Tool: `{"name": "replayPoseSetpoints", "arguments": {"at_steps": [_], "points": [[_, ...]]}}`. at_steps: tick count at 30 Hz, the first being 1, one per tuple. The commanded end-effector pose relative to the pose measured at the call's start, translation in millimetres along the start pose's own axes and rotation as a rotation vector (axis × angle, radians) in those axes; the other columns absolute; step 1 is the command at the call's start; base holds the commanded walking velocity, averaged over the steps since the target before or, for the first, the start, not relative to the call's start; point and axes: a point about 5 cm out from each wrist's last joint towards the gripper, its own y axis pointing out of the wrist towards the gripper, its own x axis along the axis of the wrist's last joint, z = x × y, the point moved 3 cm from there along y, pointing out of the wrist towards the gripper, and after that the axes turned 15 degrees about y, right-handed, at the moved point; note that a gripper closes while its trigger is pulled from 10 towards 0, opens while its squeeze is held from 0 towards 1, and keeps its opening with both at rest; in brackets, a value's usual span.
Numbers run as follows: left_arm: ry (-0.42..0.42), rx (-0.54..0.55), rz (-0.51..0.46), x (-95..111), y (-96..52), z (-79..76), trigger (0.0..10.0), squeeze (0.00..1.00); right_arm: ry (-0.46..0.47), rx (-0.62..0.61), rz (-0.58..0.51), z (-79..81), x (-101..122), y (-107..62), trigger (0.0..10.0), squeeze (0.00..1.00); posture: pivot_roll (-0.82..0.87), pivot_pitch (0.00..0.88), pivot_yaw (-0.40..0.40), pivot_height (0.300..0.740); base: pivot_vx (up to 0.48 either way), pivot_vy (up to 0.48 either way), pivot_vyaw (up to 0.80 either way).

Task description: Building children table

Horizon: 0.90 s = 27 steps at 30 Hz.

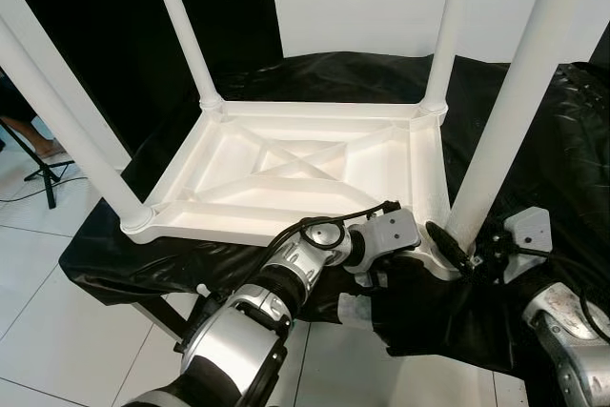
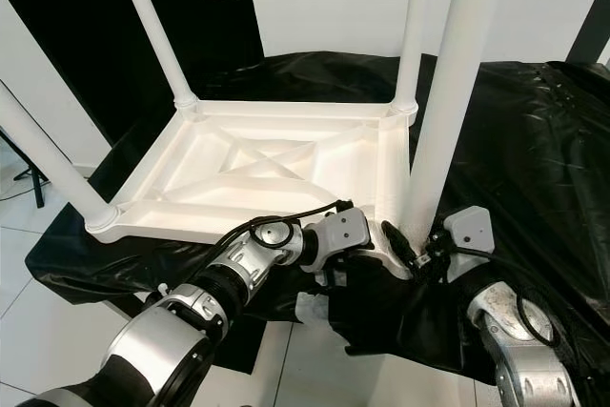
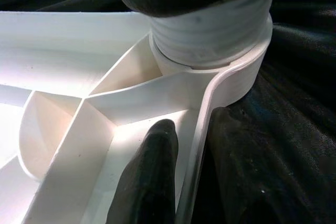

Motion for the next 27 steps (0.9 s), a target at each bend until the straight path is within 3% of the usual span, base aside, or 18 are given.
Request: {"name": "replayPoseSetpoints", "arguments": {"at_steps": [1,8,9,16,22,27], "points": [[-0.102,0.2,0.235,-42.0,7.4,-20.4,10.0,0.0,0.05,-0.014,0.051,-0.6,-13.0,-5.9,0.0,0.0,0.02,0.0,0.078,0.74,0.0,0.0,0.0],[-0.106,0.204,0.233,-42.8,6.5,-20.5,10.0,0.0,0.087,-0.029,0.041,8.5,-17.1,-7.0,0.0,0.0,0.02,0.0,0.081,0.74,0.0,0.0,0.0],[-0.109,0.188,0.238,-45.7,7.2,-26.8,10.0,0.0,0.089,-0.128,0.011,6.4,-18.4,-9.0,0.0,0.0,0.02,0.0,0.079,0.74,0.0,0.0,0.0],[-0.11,0.192,0.237,-44.6,7.5,-25.5,10.0,0.0,0.079,-0.281,-0.059,0.7,-14.0,-9.9,0.0,0.0,0.03,0.0,0.073,0.74,0.0,0.0,0.0],[-0.116,0.199,0.238,-45.5,7.1,-25.8,10.0,0.0,0.036,-0.538,-0.179,1.5,-8.1,-19.7,0.0,0.0,0.03,0.0,0.067,0.74,0.0,0.0,0.0],[-0.114,0.195,0.239,-45.3,7.6,-26.2,10.0,0.0,0.016,-0.53,-0.181,3.0,-7.2,-17.9,0.0,0.0,0.03,0.0,0.067,0.74,0.0,0.0,0.0]]}}
